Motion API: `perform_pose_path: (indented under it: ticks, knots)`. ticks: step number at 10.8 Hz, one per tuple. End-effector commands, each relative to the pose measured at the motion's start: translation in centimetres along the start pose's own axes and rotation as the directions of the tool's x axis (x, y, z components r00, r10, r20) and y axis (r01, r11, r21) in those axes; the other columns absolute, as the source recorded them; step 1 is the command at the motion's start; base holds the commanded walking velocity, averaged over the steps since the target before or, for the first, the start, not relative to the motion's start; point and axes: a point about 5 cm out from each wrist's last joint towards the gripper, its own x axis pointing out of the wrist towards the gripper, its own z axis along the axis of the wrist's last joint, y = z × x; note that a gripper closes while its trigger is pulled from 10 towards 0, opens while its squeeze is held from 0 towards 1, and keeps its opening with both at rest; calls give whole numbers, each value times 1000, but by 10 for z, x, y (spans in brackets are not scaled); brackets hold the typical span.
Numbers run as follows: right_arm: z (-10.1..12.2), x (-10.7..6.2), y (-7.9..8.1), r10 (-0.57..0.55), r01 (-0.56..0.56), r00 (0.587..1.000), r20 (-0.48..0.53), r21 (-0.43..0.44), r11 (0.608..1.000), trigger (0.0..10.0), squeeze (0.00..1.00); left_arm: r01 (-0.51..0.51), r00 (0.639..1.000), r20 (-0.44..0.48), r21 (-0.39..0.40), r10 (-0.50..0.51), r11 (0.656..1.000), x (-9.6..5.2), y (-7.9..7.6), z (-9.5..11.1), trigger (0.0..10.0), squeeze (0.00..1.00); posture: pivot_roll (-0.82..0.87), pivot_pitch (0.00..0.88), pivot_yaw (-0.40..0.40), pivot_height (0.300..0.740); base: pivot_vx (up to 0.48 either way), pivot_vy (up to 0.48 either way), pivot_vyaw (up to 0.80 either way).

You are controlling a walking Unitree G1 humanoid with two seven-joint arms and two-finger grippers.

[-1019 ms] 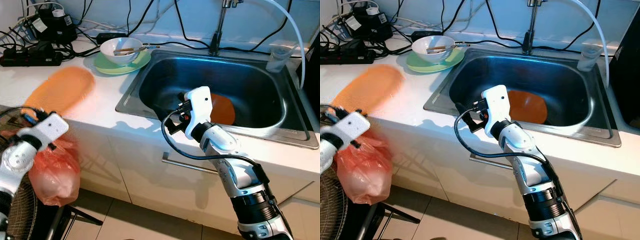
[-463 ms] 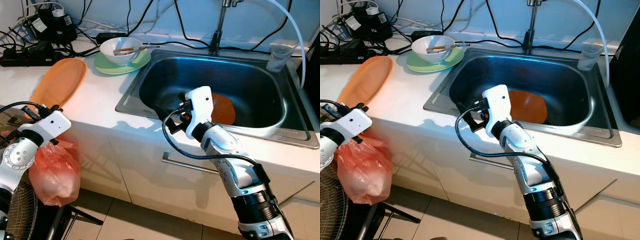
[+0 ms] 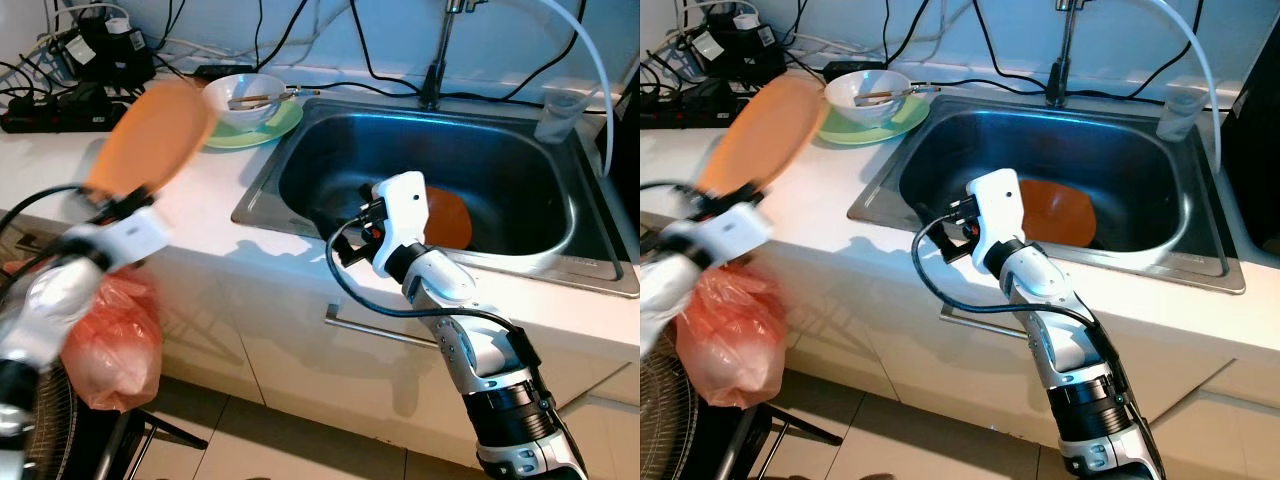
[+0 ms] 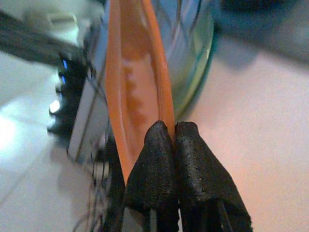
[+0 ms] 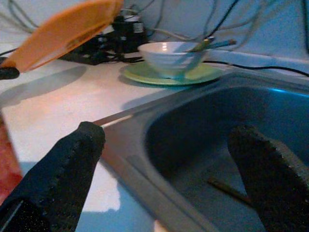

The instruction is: Kitchen organization

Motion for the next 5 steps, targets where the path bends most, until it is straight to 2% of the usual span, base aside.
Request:
perform_pose_path:
  ticks: [1, 3, 5]
  knots:
    - [5, -1, -5, -30, 30, 1000, 11, -15, 999, 10000, 439, -58, 994, 91, 28, 55, 998, 9, 11, 17, 0, 0, 104, 0, 85, 740, 0, 0, 0]
    - [4, -8, -23, -144, 143, 989, -15, -63, 988, 10000, 455, -74, 977, 197, -37, 80, 997, 27, 5, 50, 0, 0, 56, 0, 83, 740, 0, 0, 0]
    - [3, -19, -48, -283, 278, 959, -32, -109, 954, 10000, 459, -68, 958, 269, -110, 96, 992, 44, -6, 76, 0, 0, 8, 0, 89, 740, 0, 0, 0]
